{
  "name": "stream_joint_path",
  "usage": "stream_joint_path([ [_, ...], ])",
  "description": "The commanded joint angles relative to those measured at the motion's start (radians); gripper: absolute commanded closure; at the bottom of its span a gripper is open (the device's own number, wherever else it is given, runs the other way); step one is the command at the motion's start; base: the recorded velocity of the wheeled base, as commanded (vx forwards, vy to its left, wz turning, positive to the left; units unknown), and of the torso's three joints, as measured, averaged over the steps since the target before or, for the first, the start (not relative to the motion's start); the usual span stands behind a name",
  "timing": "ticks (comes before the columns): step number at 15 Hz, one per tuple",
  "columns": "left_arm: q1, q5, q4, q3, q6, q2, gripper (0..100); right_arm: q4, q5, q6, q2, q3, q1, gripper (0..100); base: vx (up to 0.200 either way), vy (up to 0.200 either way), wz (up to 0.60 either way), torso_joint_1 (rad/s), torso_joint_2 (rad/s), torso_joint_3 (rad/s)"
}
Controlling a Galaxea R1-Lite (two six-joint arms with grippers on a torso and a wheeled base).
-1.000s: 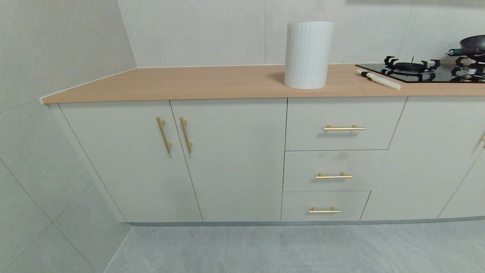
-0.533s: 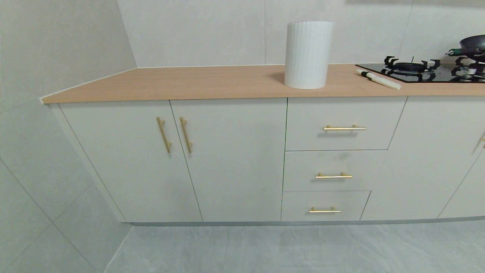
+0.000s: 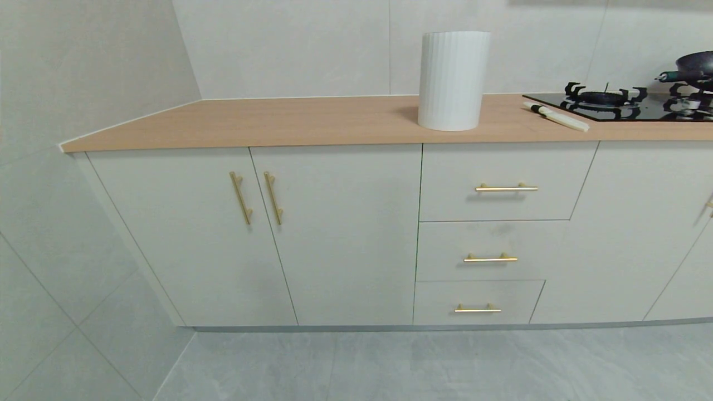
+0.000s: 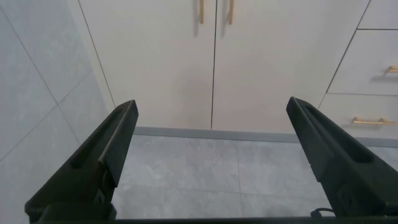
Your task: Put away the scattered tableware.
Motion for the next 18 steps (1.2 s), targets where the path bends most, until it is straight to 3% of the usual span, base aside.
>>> stream_joint_path([
  [1,0.000,0.000,0.000,0.000,-0.001,0.000,0,0.000,0.000,0.000,-0.001,0.000,0.000,0,0.000,0.000,0.00,0.000,0.00,0.000],
  [18,0.000,0.000,0.000,0.000,-0.001,0.000,0,0.002,0.003,0.000,-0.001,0.000,0.000,0,0.188,0.000,0.00,0.003,0.00,0.001],
])
